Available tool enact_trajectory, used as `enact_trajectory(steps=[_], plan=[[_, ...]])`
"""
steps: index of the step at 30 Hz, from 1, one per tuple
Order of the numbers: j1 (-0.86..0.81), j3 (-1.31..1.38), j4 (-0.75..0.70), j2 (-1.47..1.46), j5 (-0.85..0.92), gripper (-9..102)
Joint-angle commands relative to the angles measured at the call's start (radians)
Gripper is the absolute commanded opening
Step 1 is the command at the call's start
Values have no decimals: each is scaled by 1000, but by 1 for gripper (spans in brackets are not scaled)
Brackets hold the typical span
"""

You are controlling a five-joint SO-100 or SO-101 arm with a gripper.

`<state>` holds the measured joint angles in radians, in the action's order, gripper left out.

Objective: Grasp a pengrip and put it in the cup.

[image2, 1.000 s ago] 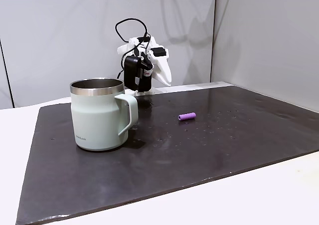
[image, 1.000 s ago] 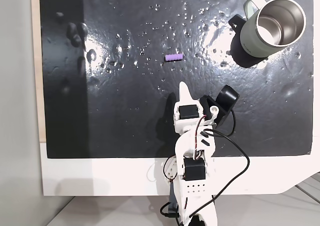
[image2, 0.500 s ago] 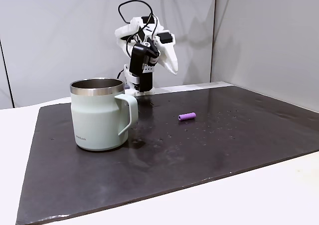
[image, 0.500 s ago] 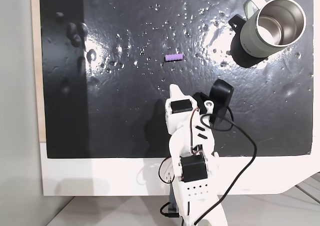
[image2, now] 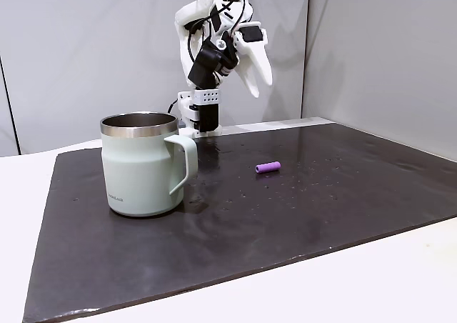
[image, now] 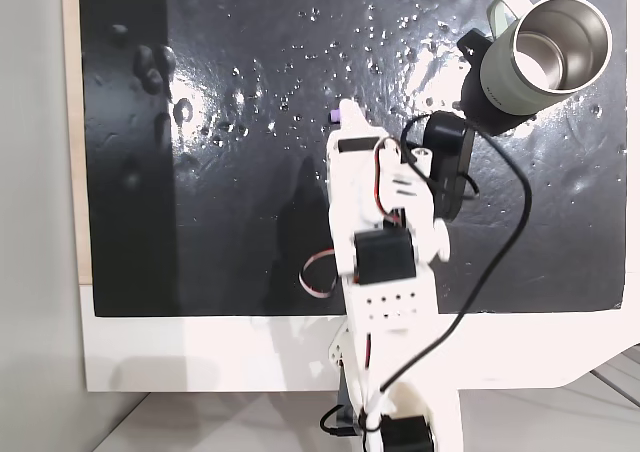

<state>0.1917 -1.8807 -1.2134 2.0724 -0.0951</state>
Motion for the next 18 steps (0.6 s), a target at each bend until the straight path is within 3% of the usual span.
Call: enact_trajectory(steps=[1,7,18], plan=[[-17,129,-18,-91,28,24],[-43,216,-32,-288,72,24],[-81,252,75,-538,66,27]])
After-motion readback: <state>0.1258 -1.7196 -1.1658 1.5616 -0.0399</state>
